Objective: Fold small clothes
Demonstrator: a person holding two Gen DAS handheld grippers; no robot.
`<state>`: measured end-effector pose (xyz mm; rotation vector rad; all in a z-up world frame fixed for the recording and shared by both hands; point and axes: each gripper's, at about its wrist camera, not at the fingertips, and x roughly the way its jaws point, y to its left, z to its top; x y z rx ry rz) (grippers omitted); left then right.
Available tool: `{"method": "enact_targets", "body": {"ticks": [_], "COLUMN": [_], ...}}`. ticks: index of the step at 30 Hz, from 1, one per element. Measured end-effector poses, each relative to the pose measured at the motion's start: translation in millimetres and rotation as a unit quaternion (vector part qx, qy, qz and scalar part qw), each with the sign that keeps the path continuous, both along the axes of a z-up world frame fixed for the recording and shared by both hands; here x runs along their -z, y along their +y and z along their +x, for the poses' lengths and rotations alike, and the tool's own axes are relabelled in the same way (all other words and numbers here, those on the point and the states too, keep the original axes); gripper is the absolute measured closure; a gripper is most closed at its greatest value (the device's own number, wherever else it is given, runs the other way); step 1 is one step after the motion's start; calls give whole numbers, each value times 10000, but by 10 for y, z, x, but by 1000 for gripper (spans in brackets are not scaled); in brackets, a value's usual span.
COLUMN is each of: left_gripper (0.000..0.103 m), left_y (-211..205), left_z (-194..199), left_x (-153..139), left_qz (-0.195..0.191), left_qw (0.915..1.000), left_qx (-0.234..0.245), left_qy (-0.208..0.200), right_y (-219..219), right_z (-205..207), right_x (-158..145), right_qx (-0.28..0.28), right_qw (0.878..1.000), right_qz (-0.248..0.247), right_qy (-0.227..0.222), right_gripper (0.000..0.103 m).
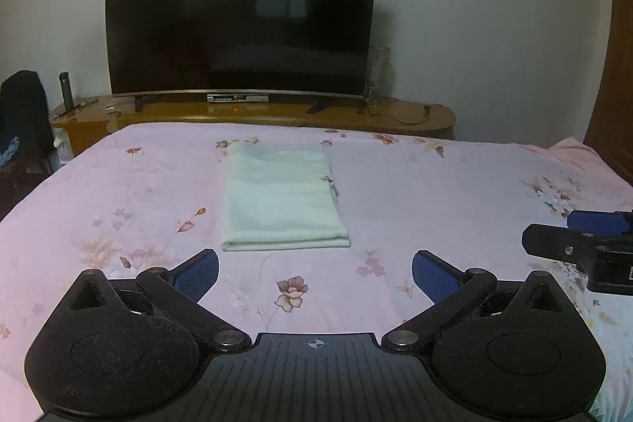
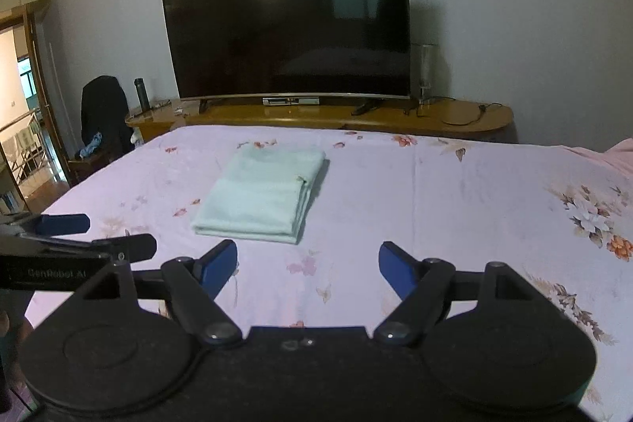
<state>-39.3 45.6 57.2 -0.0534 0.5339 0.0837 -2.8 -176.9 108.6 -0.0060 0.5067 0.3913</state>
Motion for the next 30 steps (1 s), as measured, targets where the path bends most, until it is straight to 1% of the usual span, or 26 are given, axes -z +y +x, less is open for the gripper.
{"method": "enact_targets", "body": {"ticks": [7, 17, 30], "left_gripper": [0, 0, 0], "left_y": [-46, -138, -97], "left_z": [-9, -33, -64], "left_x": [-22, -63, -100], "left_qz": [18, 63, 102], "left_qw": [10000, 9999, 9998], "left_qx": [-2, 59, 99], "left_qy": [-8, -71, -129], "right_y": [-100, -152, -138], "right_z": [24, 9, -15], "right_x": [38, 24, 9], "right_qx": [106, 158, 199], "right_qw": [9999, 9998, 9998], "right_qz": [79, 85, 69], "right_qy": [95, 60, -2], "right_gripper": [24, 24, 24]}}
